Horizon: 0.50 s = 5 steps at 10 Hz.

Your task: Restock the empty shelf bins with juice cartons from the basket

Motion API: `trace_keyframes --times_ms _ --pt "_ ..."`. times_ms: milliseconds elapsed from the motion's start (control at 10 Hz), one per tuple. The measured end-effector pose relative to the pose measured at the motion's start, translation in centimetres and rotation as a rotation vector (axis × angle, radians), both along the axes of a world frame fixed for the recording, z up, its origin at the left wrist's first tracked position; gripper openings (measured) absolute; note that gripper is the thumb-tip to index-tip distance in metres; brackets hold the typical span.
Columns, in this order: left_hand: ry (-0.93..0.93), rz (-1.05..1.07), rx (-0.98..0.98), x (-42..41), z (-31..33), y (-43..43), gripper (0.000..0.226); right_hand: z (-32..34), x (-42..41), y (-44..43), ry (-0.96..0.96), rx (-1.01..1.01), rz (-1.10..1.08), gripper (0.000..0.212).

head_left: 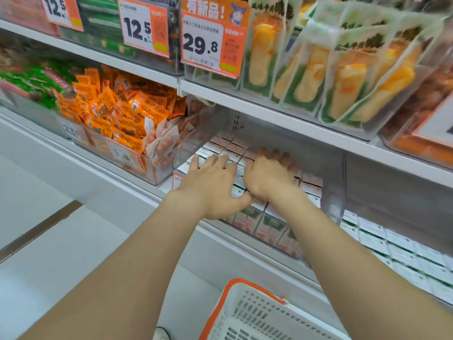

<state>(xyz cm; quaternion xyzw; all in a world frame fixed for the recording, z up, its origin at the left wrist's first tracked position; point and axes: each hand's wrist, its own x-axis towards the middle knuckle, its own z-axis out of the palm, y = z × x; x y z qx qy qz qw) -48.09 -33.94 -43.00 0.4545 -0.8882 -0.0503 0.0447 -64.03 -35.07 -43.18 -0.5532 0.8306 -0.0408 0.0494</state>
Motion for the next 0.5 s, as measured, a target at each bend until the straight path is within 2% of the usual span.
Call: trace_keyframes --times_ms 100,200,300,400,500 --pt "0.002 -0.065 0.032 -0.7 0.0 0.7 0.074 -0.7 -0.7 3.6 -0.058 -0.021 -0.155 0.061" --pt "-0.038 -0.022 0.048 -1.3 0.1 1.1 0.065 -1.1 -0.8 4.7 -0.111 0.002 -0.123 0.07" --pt "-0.053 0.011 0.057 -2.1 0.3 2.0 0.046 -0.2 -0.8 4.8 -0.155 0.061 -0.105 0.081" --pt "0.033 -0.011 0.019 -3.0 1.1 3.2 0.031 1.1 -1.8 5.3 -0.209 0.054 -0.079 0.076" --pt "0.193 -0.048 -0.032 -4.2 1.5 4.3 0.025 2.4 -3.0 7.6 -0.232 -0.128 0.004 0.04"
